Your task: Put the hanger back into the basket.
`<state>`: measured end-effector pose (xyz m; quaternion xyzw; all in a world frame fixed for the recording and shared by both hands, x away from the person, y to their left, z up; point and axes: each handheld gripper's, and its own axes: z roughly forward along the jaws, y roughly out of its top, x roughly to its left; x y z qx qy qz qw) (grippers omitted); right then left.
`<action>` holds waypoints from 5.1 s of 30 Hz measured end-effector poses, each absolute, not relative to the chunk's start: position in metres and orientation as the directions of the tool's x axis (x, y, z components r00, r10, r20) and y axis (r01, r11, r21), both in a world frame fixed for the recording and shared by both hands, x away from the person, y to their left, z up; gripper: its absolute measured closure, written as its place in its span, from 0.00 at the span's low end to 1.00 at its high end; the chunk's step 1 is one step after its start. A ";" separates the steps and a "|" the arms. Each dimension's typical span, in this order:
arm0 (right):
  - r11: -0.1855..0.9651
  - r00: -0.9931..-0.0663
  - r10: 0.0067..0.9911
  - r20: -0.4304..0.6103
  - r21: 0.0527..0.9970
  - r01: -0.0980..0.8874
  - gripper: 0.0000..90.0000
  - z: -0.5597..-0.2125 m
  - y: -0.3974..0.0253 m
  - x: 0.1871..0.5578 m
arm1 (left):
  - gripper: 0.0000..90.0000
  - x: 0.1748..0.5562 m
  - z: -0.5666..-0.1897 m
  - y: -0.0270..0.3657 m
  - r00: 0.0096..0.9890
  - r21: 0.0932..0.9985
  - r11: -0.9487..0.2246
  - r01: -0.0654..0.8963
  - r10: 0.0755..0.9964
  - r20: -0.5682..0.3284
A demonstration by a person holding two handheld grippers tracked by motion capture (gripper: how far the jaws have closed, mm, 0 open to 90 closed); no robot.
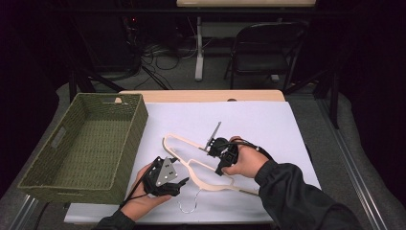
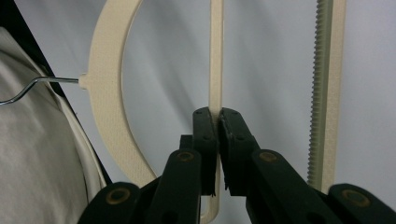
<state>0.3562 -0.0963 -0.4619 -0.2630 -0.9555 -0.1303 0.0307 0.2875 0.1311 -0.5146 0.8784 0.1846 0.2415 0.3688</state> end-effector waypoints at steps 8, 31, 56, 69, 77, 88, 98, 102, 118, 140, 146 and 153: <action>0.829 -0.863 0.486 0.139 0.238 0.506 0.95 -0.462 -0.093 0.356 | 0.29 0.289 -0.516 0.129 0.817 0.727 -0.675 0.130 0.489 0.308; 0.864 -0.886 0.444 0.131 0.198 0.463 0.95 -0.462 -0.084 0.356 | 0.37 0.293 -0.518 0.120 0.839 0.676 -0.735 0.044 0.395 0.375; 0.876 -0.894 0.424 0.146 0.183 0.446 0.95 -0.465 -0.082 0.355 | 0.38 0.298 -0.528 0.112 0.886 0.640 -0.768 -0.020 0.283 0.368; 0.879 -0.901 0.412 0.134 0.202 0.431 0.95 -0.468 -0.081 0.355 | 0.50 0.300 -0.529 0.114 0.882 0.620 -0.784 -0.019 0.279 0.380; 0.888 -0.912 0.392 0.124 0.210 0.410 0.94 -0.468 -0.082 0.355 | 0.66 0.304 -0.528 0.116 0.890 0.617 -0.787 -0.004 0.278 0.361; 0.898 -0.919 0.378 0.113 0.198 0.393 0.95 -0.465 -0.082 0.355 | 0.77 0.304 -0.524 0.115 0.874 0.594 -0.804 -0.028 0.268 0.404; 0.884 -0.910 0.405 0.089 0.216 0.414 0.93 -0.470 -0.088 0.361 | 0.80 0.313 -0.523 0.107 0.868 0.595 -0.803 -0.040 0.267 0.419; 0.866 -0.895 0.442 0.057 0.233 0.442 0.87 -0.466 -0.096 0.367 | 0.83 0.317 -0.523 0.100 0.863 0.558 -0.828 -0.049 0.246 0.441; 0.744 -0.825 0.565 -0.008 0.438 0.505 0.76 -0.431 -0.155 0.358 | 0.97 0.316 -0.512 0.090 0.814 0.448 -0.884 -0.130 0.163 0.557; 0.714 -0.798 0.602 -0.025 0.464 0.525 0.67 -0.432 -0.173 0.358 | 0.97 0.320 -0.499 0.102 0.816 0.512 -0.859 0.008 0.302 0.493; 0.710 -0.795 0.607 -0.022 0.465 0.529 0.66 -0.434 -0.177 0.357 | 0.97 0.316 -0.485 0.109 0.811 0.557 -0.826 0.086 0.382 0.442; 0.707 -0.791 0.612 -0.018 0.462 0.536 0.63 -0.436 -0.180 0.355 | 0.97 0.314 -0.463 0.120 0.806 0.598 -0.779 0.188 0.471 0.360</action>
